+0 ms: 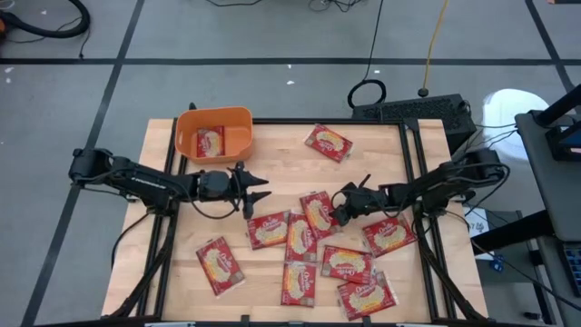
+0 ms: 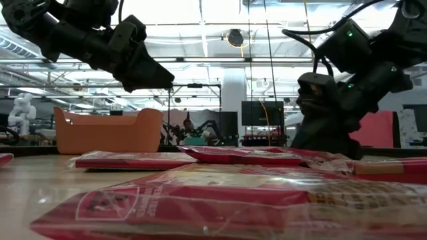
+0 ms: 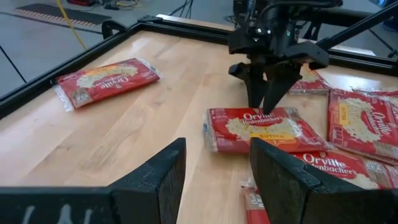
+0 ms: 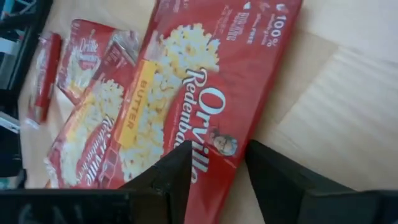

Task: Sort popcorn bags into baskets
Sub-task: Put the red popcorn bag into the orange bin

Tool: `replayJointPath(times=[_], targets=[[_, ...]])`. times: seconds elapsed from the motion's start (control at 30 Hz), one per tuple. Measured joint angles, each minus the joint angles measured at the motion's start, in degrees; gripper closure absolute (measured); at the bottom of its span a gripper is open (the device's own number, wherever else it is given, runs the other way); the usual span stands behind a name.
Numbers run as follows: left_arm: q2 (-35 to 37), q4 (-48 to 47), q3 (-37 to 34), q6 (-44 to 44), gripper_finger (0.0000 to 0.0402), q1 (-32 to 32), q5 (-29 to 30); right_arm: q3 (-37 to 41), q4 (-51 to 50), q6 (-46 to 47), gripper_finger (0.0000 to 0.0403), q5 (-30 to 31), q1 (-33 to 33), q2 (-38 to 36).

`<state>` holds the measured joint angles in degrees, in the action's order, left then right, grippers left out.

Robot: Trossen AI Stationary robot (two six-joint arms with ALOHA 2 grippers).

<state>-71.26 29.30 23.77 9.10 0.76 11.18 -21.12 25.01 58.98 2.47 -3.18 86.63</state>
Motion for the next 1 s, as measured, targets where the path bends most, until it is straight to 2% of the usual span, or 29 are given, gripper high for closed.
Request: replayJointPath(times=[0.1, 0.3, 0.5, 0.63, 0.87, 1.0], targets=[[0.0, 0.0, 0.0, 0.0, 0.022, -0.3, 0.0, 0.1, 2.7, -2.9, 0.0297, 1.7, 0.0, 0.5], [0.0, -0.5, 0.0, 0.0, 0.022, -0.3, 0.0, 0.3, 7.6, -9.7, 0.0393, 1.9, 0.9, 0.0], [0.0, -0.1, 0.0, 0.4, 0.022, -0.3, 0.1, 0.3, 13.6, -15.1, 0.04, 2.0, 1.7, 0.0], [0.0, 2.3, 0.0, 0.4, 0.022, -0.4, 4.2, -0.1, 20.8, -20.0, 0.0402, 2.2, 1.9, -0.1], [0.0, 0.9, 0.0, 3.6, 0.022, -0.4, 5.8, -3.6, 11.6, -17.5, 0.0401, 1.3, 1.6, -0.1], [0.0, -3.5, 0.0, 6.2, 0.022, -0.4, 5.8, -6.8, 5.0, -21.1, 0.0384, -2.6, -2.7, -0.7]])
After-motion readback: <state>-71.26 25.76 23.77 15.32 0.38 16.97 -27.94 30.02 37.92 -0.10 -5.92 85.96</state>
